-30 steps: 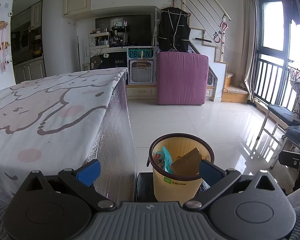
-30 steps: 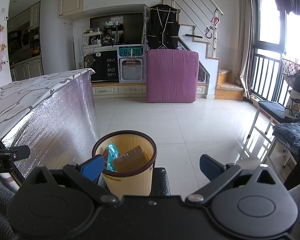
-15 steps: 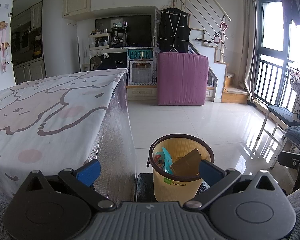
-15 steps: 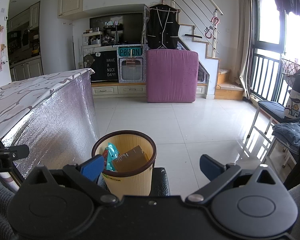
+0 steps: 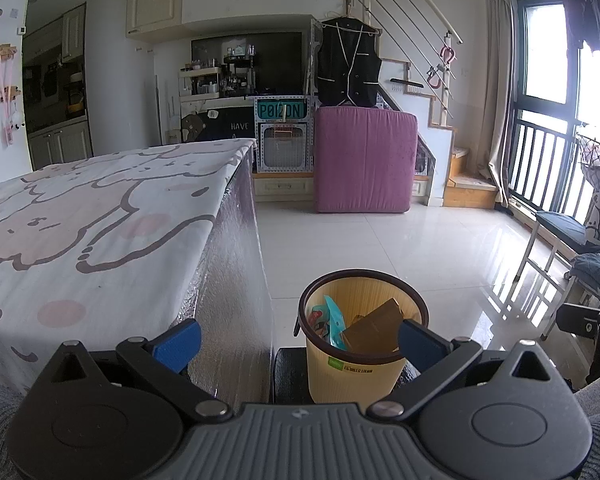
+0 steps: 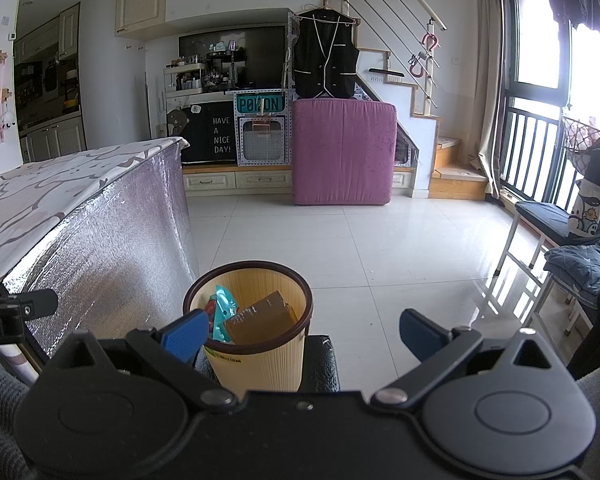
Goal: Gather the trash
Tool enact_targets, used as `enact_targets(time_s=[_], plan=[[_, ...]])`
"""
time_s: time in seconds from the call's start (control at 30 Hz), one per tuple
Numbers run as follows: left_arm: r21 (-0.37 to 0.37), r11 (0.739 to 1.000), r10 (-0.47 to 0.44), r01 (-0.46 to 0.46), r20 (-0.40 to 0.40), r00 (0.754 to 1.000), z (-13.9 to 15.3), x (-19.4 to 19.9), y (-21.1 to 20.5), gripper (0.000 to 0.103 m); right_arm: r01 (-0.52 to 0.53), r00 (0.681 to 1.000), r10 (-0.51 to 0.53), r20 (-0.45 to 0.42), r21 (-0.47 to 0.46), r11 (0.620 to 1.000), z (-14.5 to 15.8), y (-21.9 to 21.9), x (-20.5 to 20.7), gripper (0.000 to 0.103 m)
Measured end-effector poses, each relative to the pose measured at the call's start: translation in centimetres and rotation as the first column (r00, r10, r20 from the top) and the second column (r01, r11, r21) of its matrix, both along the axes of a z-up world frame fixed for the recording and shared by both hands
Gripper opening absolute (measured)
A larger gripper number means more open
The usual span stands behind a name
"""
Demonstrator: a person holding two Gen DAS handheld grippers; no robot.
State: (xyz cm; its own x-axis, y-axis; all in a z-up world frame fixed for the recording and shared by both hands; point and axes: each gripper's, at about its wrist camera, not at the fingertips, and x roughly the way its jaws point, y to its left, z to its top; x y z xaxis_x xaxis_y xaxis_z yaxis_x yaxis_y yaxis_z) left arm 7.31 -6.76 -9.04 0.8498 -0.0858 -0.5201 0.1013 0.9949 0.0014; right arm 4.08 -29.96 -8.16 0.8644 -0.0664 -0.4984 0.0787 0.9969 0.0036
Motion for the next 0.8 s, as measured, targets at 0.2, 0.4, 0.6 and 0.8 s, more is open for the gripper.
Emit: enact_targets(time_s=[0.2, 0.4, 0.6, 0.8], plan=[[0.0, 1.0, 0.002, -0.002, 0.002, 1.0, 0.26, 0.23, 0.11, 0.103, 0.0, 1.0, 0.0, 0.0, -0.001, 1.0, 0.01, -0.01, 0.0, 0.103], [0.001, 1.0, 0.003, -0.003, 0.003, 1.0, 0.3, 0.28, 0.07, 0.103, 0.0, 1.0, 0.0, 0.0, -0.001, 1.0, 0.02, -0.03, 0.0, 0.103], [0.001, 1.0, 0.003, -0.004, 0.006, 1.0, 0.37, 0.33, 0.09, 0.103, 0.0, 1.0, 0.0, 0.0, -0.001, 1.0, 0.03, -0.04, -0.01, 0.103], [0.001, 1.0, 0.003, -0.003, 0.006, 1.0, 0.27, 0.17, 0.02, 0.103, 0.0, 1.0, 0.0, 0.0, -0.001, 1.0, 0.04, -0.05, 0.0, 0.103]])
